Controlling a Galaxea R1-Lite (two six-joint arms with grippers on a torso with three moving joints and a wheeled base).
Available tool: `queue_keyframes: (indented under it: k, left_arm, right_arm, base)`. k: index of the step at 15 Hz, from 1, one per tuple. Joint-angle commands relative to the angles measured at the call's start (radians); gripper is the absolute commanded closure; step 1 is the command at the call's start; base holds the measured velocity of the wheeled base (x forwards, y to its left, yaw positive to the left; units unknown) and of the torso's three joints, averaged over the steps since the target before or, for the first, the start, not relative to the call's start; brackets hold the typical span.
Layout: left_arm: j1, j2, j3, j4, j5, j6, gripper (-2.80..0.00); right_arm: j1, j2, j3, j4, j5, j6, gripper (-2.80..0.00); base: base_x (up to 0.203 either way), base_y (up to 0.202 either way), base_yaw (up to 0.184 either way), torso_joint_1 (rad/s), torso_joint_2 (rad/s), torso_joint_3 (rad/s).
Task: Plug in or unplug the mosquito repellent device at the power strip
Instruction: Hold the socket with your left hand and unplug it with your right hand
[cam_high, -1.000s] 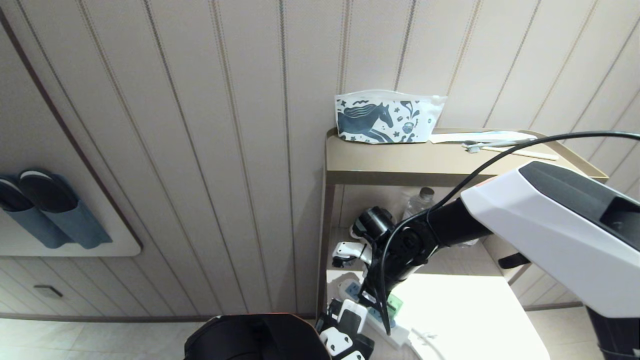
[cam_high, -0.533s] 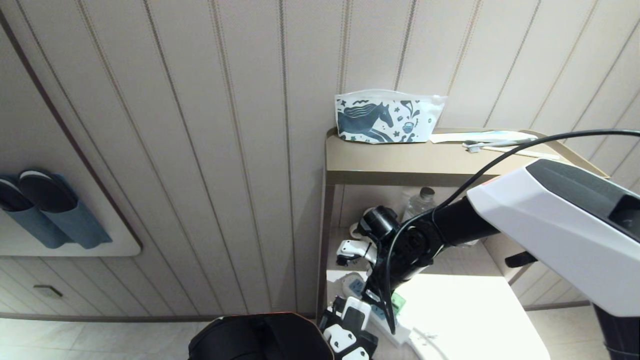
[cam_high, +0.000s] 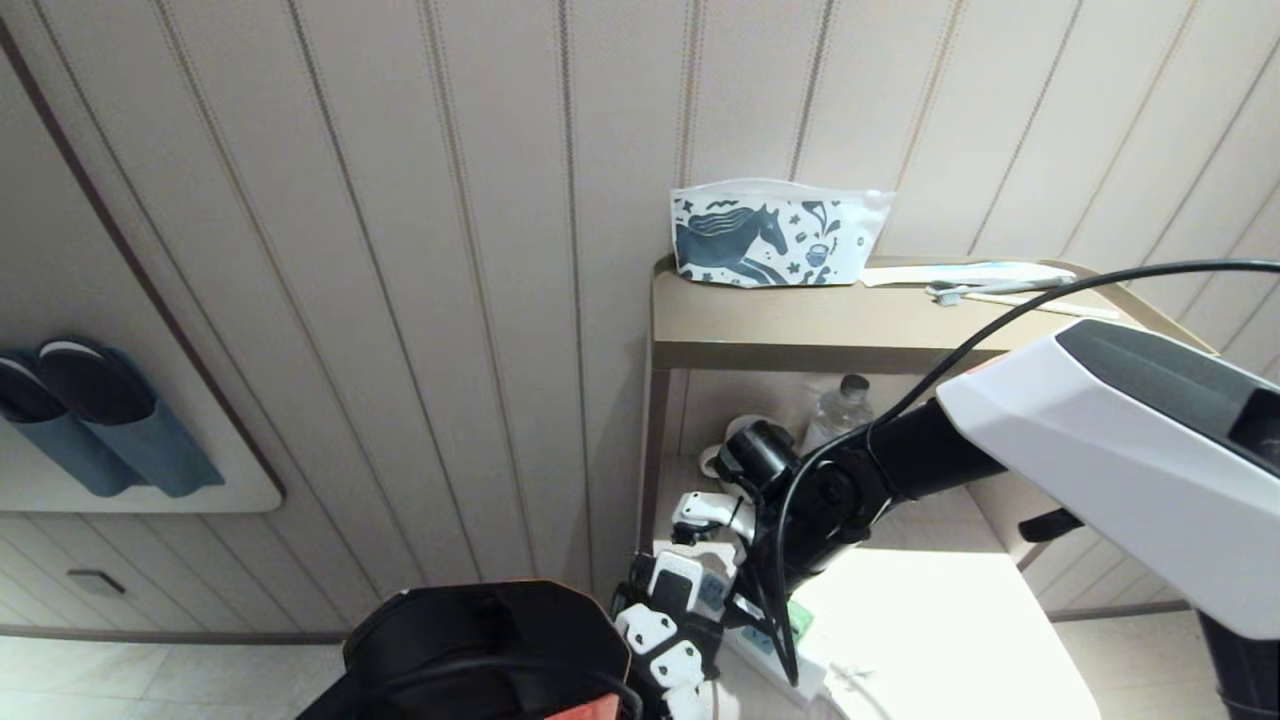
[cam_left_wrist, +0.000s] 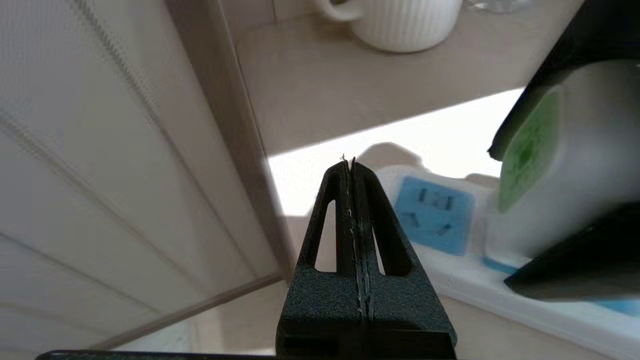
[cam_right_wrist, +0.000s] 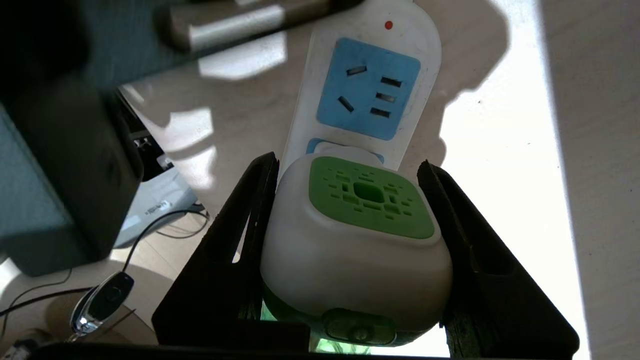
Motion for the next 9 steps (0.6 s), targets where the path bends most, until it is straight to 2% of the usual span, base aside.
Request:
queue_keyframes:
  k: [1,9]
  left_arm:
    - [0.005,0.002,0.007,-0.042,0.001,-0.002,0.00]
    - [-0.030,0.007,-0.012,-0.040,-0.020,0.027,0.00]
  right_arm:
    - [0.000,-0.003,0.003,0.001,0.000,-0.004,0.00]
    - [0.006,-0.006,0.012,0.001,0.020,-0.003,0.00]
  base:
    - [0.000,0.000,0.000,0.000,0.00,0.000]
    - [0.000,0.000,0.000,0.000,0.00,0.000]
